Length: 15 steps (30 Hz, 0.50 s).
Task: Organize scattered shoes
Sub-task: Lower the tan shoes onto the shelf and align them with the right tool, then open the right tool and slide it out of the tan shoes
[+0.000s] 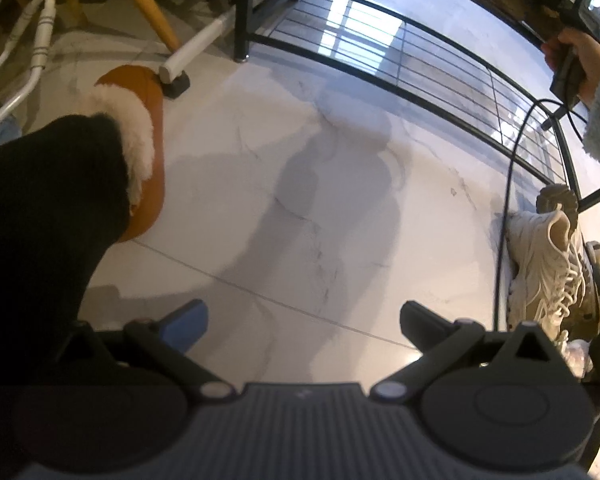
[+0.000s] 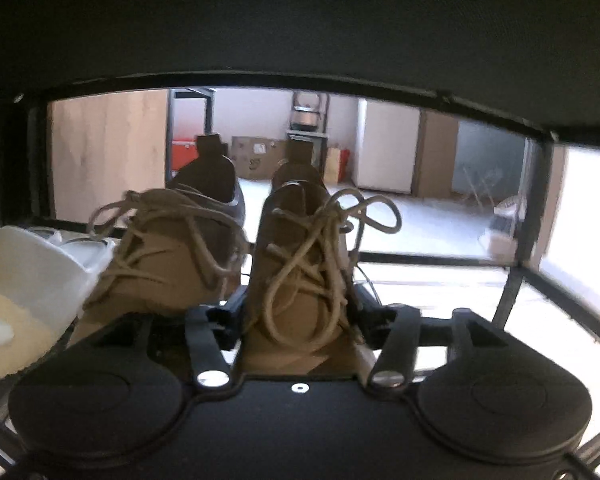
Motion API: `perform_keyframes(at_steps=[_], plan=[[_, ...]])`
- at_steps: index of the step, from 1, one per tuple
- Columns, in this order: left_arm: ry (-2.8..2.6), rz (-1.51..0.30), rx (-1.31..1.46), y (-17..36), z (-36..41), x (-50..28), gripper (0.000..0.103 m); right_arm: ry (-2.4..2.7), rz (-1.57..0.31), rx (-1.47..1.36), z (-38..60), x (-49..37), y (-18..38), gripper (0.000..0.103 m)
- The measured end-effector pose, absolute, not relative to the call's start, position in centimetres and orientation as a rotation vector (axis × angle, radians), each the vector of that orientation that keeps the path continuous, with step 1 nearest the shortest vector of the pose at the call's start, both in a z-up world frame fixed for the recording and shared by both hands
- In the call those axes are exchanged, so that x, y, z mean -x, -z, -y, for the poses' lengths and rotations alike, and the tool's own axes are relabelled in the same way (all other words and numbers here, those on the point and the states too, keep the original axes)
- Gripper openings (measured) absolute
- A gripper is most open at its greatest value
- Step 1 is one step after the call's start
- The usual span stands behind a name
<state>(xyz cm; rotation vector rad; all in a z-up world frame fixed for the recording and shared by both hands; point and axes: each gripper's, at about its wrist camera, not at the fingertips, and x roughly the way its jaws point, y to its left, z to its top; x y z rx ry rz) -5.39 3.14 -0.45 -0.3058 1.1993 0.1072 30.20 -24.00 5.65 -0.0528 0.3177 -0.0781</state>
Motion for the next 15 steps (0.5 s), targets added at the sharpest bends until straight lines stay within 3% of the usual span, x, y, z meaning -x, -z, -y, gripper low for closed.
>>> perform_keyframes(at_steps=[1, 4, 8, 13, 15], plan=[[-0.102, -1.198, 0.306, 0.4, -3.1, 5.4, 0.102, 0.08, -0.324, 0.051, 24.2, -30.0, -5.8, 0.08], [-0.09, -1.205, 0.316, 0.4, -3.0, 5.5, 0.102, 0.07, -0.288, 0.065, 24.5, -28.6, -6.4, 0.081], [-0.066, -1.206, 0.319, 0.3, -2.6, 5.7, 0.102, 0.046, -0.335, 0.138, 23.8, -27.5, -6.5, 0.075], [-0.048, -1.21, 0.33, 0.2, -2.4, 5.8, 0.102, 0.026, -0.437, 0.139, 23.6, -27.7, -5.7, 0.075], [-0.044, -1.186, 0.325, -0.2, -2.4, 5.8, 0.102, 0.042, -0.4, 0.093, 24.0, -26.9, -6.2, 0.081]])
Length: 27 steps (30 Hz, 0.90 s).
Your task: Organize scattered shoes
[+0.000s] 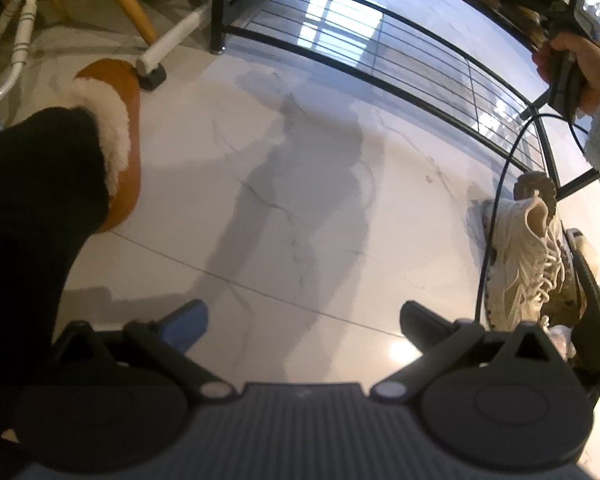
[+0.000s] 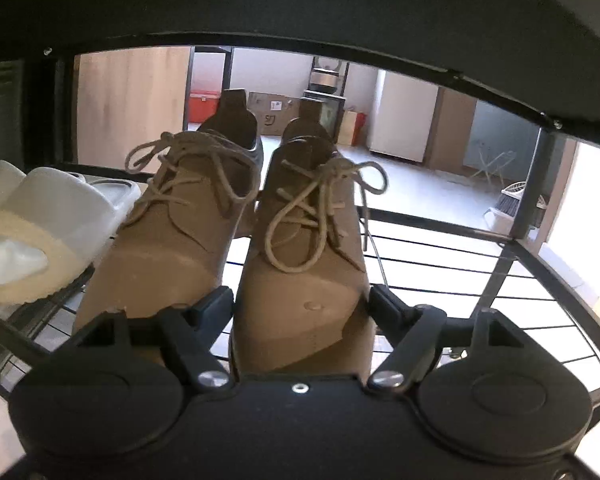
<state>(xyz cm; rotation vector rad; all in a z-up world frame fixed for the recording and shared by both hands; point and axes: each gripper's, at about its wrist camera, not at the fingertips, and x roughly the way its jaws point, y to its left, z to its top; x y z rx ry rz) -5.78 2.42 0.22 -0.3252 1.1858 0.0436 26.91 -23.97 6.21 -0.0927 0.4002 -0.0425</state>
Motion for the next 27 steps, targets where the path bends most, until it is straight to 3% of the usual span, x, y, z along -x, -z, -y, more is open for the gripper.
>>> perform_keyframes(at_steps=[1, 2, 7, 14, 27], plan=[[-0.044, -1.171, 0.319, -0.4, -2.4, 5.8, 0.102, 0.066, -0.352, 0.044, 24.3, -25.9, -6.8, 0.092], [-0.045, -1.156, 0.311, -0.6, -2.4, 5.8, 0.102, 0.083, -0.319, 0.012, 24.6, -25.2, -7.2, 0.097], [-0.079, -1.103, 0.281, -1.1, -2.5, 5.8, 0.102, 0.061, -0.266, 0.02, 24.8, -19.5, -8.0, 0.103], [-0.09, -1.063, 0.202, -1.1, -1.6, 5.8, 0.102, 0.006, -0.428, 0.204, 22.8, -12.9, -7.5, 0.103], [-0.05, -0.998, 0.097, -0.7, 1.5, 6.5, 0.102, 0.03, -0.679, -0.132, 24.2, 1.5, -6.2, 0.103]])
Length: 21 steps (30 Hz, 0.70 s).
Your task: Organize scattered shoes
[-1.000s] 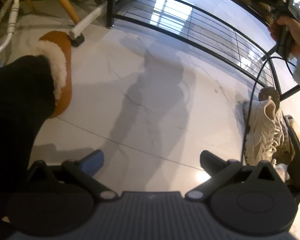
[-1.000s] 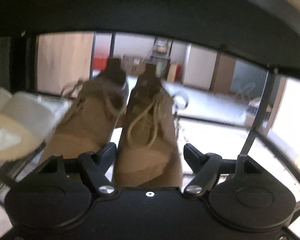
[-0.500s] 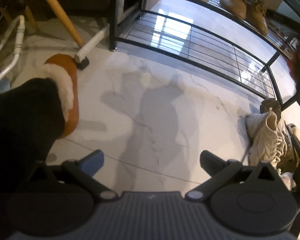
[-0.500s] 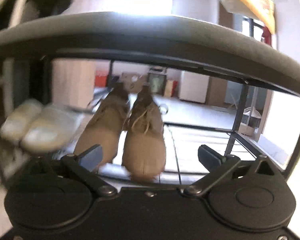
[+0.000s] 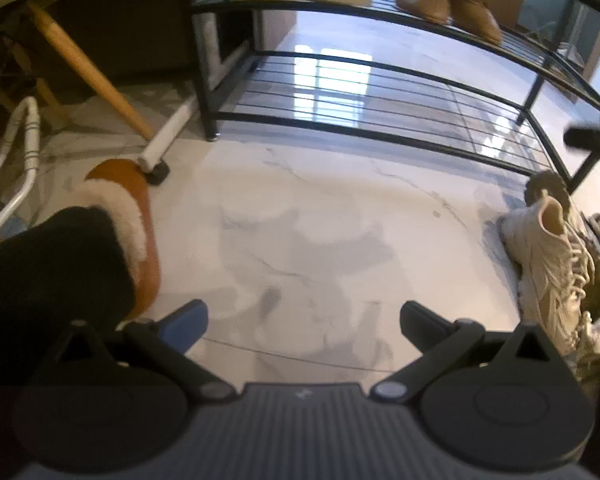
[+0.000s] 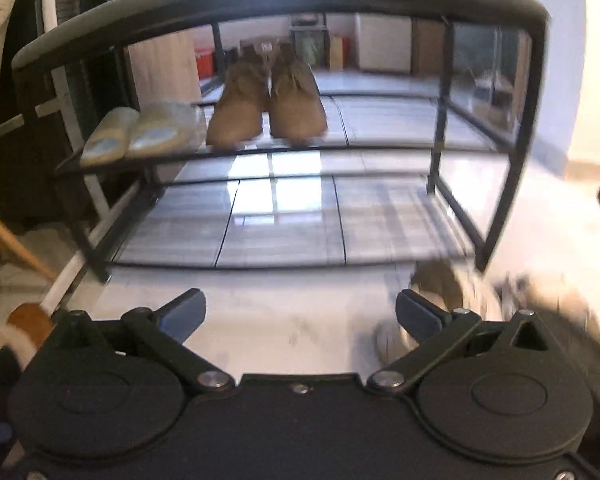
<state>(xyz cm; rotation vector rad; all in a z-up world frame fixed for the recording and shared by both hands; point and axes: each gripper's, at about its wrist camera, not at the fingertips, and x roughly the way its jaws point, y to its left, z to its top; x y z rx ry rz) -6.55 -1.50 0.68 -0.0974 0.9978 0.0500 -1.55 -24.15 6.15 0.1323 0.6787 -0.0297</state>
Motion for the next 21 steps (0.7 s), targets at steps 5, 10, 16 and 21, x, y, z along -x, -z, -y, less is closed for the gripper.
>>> perform_keyframes(at_steps=[5, 10, 16, 21], plan=[[0.0, -0.959, 0.082, -0.9, 3.0, 7.1, 0.102, 0.088, -0.748, -0.245, 25.8, 5.7, -3.9, 0.103], [0.016, -0.897, 0.007, -1.0, 4.8, 7.7, 0.102, 0.151, -0.769, -0.269, 26.6, 8.8, -1.9, 0.103], [-0.01, -0.846, -0.079, -0.6, 6.6, 8.2, 0.102, 0.191, -0.743, -0.301, 26.5, 12.3, 0.2, 0.103], [-0.069, -0.841, -0.142, -0.3, 6.8, 8.2, 0.102, 0.162, -0.773, -0.302, 26.0, 12.9, 1.3, 0.103]])
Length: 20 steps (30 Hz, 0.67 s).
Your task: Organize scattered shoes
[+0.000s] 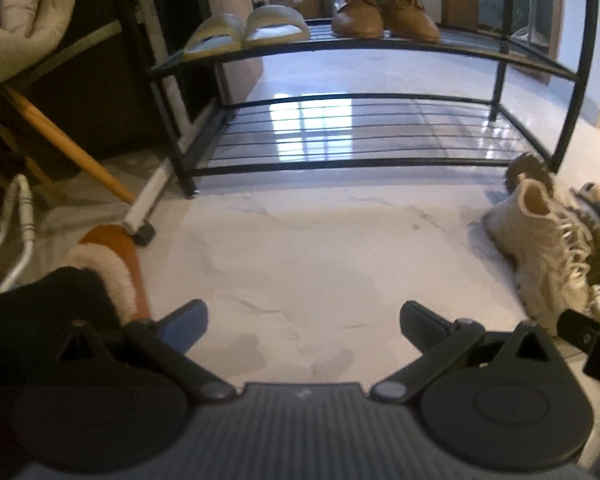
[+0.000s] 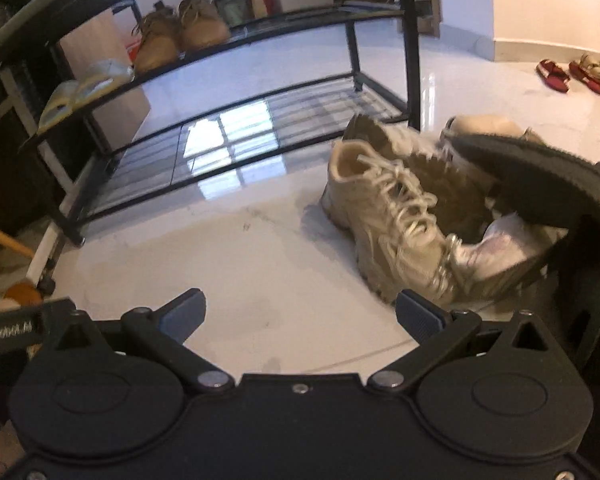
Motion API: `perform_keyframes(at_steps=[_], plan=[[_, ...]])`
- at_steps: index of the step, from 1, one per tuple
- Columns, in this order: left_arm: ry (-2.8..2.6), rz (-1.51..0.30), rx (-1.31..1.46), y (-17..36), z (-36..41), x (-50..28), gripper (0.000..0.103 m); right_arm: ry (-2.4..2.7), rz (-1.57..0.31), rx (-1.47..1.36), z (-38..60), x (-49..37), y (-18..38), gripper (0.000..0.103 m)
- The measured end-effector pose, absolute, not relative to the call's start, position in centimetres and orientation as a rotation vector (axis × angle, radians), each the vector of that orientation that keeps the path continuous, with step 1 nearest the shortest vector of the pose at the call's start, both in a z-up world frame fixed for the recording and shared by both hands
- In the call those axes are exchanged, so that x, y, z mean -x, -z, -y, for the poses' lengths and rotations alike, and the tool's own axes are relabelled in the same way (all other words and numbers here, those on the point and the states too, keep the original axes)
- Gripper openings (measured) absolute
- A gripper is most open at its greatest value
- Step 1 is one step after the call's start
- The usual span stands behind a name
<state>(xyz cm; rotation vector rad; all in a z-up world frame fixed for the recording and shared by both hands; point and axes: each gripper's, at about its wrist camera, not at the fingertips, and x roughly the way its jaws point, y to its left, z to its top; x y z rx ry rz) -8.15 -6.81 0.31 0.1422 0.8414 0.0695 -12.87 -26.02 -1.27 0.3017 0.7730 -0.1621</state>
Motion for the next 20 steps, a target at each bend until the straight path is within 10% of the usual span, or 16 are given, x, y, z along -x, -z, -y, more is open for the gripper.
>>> perform_keyframes(at_steps=[20], plan=[[-0.008, -0.88, -0.099, 0.8, 6.7, 8.6, 0.102, 0.181, -0.751, -0.278, 25.5, 13.5, 3.4, 0.103]])
